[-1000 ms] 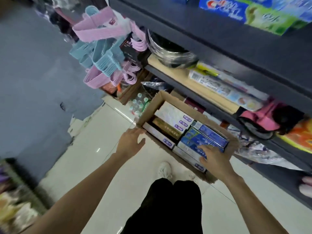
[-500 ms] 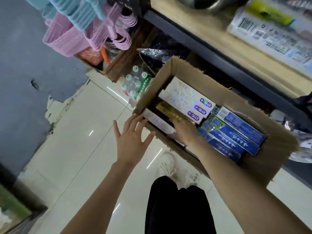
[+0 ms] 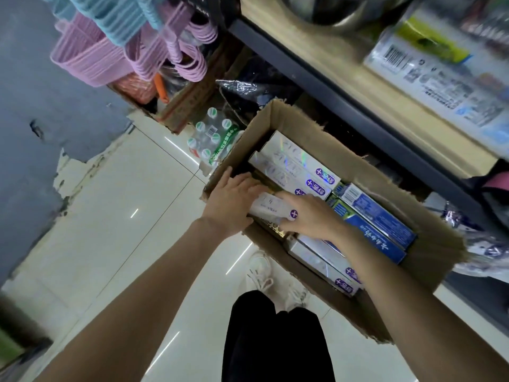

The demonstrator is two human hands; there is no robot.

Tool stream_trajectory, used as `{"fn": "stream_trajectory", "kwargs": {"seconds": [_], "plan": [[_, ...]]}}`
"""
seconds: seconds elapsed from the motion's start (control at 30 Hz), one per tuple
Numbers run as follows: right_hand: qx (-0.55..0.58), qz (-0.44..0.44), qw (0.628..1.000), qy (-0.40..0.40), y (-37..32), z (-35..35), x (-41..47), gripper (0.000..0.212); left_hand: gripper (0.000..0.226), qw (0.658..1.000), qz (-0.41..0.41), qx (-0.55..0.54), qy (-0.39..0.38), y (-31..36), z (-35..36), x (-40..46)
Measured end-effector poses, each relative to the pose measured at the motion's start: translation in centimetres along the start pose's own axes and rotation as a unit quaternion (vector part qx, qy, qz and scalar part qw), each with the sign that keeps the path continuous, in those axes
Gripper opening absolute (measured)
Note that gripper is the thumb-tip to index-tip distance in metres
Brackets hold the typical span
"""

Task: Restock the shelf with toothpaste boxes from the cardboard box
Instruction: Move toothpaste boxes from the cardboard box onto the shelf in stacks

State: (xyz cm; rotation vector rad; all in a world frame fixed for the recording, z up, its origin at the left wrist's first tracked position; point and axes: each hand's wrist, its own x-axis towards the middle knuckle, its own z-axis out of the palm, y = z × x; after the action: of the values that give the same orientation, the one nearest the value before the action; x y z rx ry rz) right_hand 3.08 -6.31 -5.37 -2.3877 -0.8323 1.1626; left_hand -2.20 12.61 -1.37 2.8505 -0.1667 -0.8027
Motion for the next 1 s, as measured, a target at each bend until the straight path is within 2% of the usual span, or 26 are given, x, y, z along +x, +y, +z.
{"fn": "stream_trajectory", "kwargs": {"seconds": [0.1,0.17,0.2,0.27,0.37,0.5,0.57,0.63,0.7,0.77,0.83,0.93,1.0], "plan": [[0.159,0.023,0.985,-0.067,1.4,-0.1,0.7,0.051,0.049,1.0,0.007,0.028,-0.013,-0.3,-0.1,1.6],[0.216,0.041,0.975,-0.024,2.5,0.7,2.1,0.043,0.046,0.998,0.024,0.054,-0.004,-0.7,0.1,1.6],[0.182,0.05,0.982,0.008,3.0,1.2,2.9,0.043,0.045,0.997,0.03,0.068,0.001,-1.0,0.4,1.4],[0.038,0.074,0.994,0.065,3.3,2.4,4.7,0.048,0.045,0.996,0.034,0.082,0.006,-1.3,0.9,1.0],[-0.117,0.116,0.975,0.149,2.1,3.9,6.7,0.05,0.045,0.997,0.028,0.068,0.007,-1.3,1.2,1.0],[-0.133,0.187,0.954,0.191,1.3,5.1,8.1,0.042,0.048,0.997,0.029,0.071,0.001,-1.2,1.5,1.5],[-0.172,0.21,0.946,0.178,1.0,5.1,8.4,0.036,0.05,0.996,0.036,0.087,-0.004,-1.1,1.7,1.5],[-0.214,0.198,0.943,0.161,0.6,4.7,8.6,0.035,0.049,0.995,0.035,0.092,-0.006,-0.9,1.6,1.5],[-0.171,0.178,0.955,0.166,0.0,3.2,7.7,0.05,0.049,0.994,0.04,0.099,-0.005,-0.8,1.0,1.2],[-0.064,0.165,0.965,0.192,-0.8,0.5,5.2,0.059,0.049,0.993,0.042,0.107,-0.003,-0.6,-0.2,0.7],[0.033,0.139,0.96,0.24,-2.1,-2.9,0.7,0.048,0.047,0.996,0.027,0.085,0.004,-0.1,-1.8,-0.3],[0.155,0.091,0.93,0.32,-5.0,-7.6,-8.2,0.038,0.04,0.999,-0.006,0.005,0.041,1.2,-4.9,-3.3],[0.218,0.114,0.901,0.358,-6.7,-10.1,-13.7,0.03,0.037,0.994,-0.035,-0.063,0.078,2.0,-6.8,-5.8]]}}
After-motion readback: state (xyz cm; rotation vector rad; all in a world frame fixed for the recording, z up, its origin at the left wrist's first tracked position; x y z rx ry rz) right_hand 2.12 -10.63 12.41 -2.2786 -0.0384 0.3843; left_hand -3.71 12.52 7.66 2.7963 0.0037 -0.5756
